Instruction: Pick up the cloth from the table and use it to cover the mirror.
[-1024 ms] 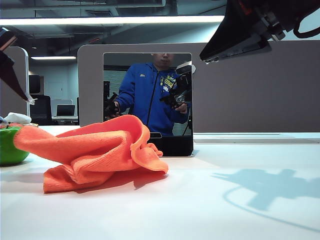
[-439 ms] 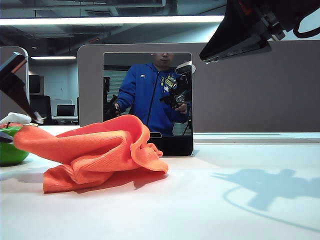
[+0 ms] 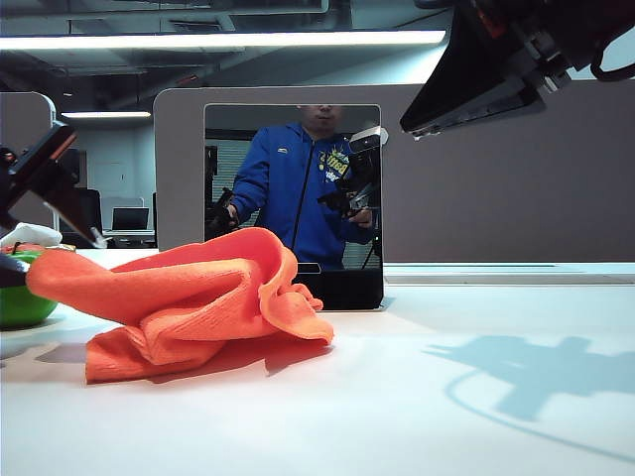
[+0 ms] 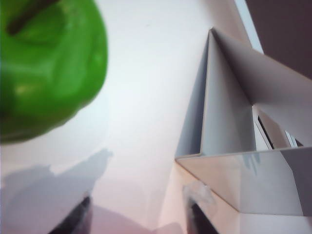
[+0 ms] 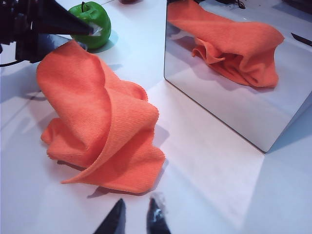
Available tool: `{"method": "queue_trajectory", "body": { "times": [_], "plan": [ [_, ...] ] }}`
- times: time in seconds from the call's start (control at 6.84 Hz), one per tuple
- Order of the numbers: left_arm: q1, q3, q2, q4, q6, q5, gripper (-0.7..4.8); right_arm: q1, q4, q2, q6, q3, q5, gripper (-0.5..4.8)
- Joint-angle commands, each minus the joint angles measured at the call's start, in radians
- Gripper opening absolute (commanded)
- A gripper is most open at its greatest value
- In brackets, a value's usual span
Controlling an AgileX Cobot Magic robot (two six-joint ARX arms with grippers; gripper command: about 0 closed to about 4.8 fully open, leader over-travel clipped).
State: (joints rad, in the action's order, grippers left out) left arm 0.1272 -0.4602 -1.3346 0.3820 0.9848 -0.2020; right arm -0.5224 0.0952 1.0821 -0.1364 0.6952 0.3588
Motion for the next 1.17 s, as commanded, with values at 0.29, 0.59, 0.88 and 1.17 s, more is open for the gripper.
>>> {"method": "queue_trajectory", "body": {
  "times": [0.29, 0.59, 0.88, 1.17],
  "plan": [
    [0.002, -0.058, -0.057, -0.027, -0.002, -0.029, 2.36, 0.0, -0.013, -0.002, 0.001, 0.003, -0.008, 0.68],
    [0.002, -0.058, -0.057, -0.045, -0.008, -0.084, 2.36, 0.0, -0.013, -0.002, 0.001, 0.003, -0.027, 0.68],
    [0.002, -0.058, -0.057, -0.046, -0.008, -0.105, 2.05, 0.0, -0.013, -0.002, 0.0, 0.003, -0.027, 0.68],
    [0.002, -0.058, -0.056, -0.053, -0.008, -0.141, 1.19, 0.0, -0.013, -0.002, 0.0, 0.003, -0.027, 0.68]
  ]
}}
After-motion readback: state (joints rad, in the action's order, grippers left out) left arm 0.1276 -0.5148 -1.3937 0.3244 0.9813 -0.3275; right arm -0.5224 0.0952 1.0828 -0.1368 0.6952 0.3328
